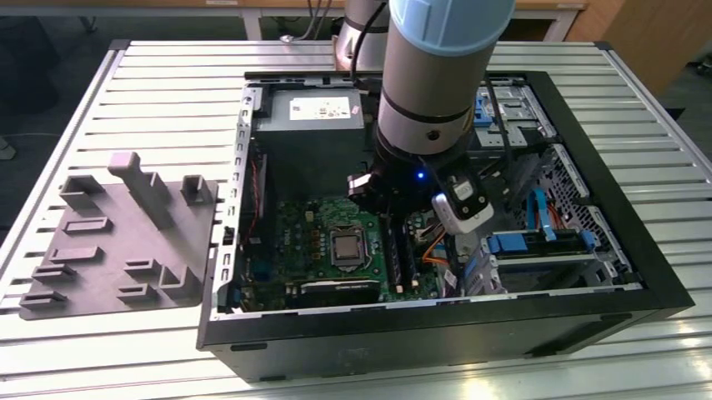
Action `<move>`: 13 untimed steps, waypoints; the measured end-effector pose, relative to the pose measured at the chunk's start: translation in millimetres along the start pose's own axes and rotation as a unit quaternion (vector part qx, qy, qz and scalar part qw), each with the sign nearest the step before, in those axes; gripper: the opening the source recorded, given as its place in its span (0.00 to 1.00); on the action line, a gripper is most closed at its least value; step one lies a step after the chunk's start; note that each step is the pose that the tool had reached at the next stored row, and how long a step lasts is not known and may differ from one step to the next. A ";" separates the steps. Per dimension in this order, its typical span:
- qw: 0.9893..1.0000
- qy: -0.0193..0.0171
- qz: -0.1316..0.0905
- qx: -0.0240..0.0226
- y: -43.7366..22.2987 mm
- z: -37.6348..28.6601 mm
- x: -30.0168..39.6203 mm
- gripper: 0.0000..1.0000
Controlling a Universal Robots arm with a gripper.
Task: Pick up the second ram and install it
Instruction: 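Insert the second ram into the second slot, then press down the second ram until it locks into place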
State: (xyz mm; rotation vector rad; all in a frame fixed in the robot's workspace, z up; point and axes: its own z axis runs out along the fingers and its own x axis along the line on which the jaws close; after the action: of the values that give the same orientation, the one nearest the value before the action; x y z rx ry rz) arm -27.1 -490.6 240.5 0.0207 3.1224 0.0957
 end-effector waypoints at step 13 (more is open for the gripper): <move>1.000 0.000 0.000 0.000 0.1 -2.4 0.0 0.11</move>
State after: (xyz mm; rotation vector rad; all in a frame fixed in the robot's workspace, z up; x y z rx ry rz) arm -27.1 -490.7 242.9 0.0208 3.1225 0.0956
